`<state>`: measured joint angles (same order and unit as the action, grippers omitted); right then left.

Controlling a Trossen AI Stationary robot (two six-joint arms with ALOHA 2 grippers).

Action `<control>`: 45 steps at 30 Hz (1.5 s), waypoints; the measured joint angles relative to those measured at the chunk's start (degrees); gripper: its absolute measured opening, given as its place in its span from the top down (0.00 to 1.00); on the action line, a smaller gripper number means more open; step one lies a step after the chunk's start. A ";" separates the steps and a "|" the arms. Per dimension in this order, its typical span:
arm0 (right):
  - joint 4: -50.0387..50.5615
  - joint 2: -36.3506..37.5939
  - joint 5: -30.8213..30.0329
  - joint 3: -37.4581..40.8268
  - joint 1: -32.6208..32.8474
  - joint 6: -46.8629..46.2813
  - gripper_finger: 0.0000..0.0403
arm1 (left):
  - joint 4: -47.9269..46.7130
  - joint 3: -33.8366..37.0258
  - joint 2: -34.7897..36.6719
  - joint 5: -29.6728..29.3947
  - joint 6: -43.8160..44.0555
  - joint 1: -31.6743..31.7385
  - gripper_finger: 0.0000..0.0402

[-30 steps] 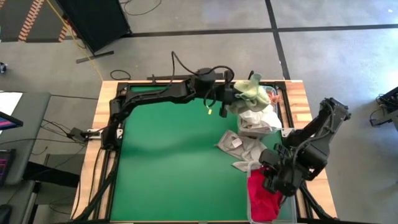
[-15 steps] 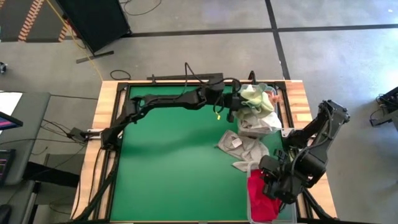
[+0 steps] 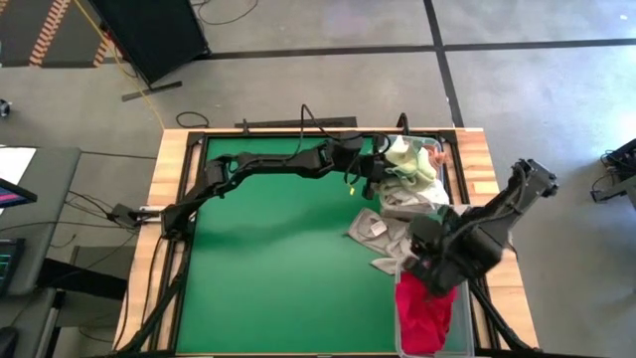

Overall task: Sort towels by color in basket
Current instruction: Put the green towel into the top transparent bin

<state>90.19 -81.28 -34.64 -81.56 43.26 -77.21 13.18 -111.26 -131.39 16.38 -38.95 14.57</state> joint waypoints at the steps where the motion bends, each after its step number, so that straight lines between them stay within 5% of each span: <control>1: -0.19 0.03 -1.75 0.00 -1.20 1.17 0.64 | -0.03 0.00 0.00 -0.02 0.04 0.00 0.86; 20: -0.19 0.18 -19.65 0.02 -19.89 23.05 0.68 | -2.28 0.00 0.00 -0.02 0.25 -0.04 0.69; 32: -1.13 8.15 -19.61 0.04 -26.76 30.64 0.65 | -2.19 0.00 0.00 -0.04 0.41 -0.04 0.68; 40: -6.95 14.32 -13.75 0.32 -28.24 38.02 0.39 | -2.15 0.00 0.00 -0.04 0.61 -0.04 0.68; 45: -14.69 17.69 -11.67 5.06 -30.00 45.95 0.34 | -2.15 0.00 0.00 -0.05 0.63 -0.04 0.68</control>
<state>75.50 -63.59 -46.31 -76.50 13.26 -31.25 11.03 -111.26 -131.39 16.33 -38.33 14.52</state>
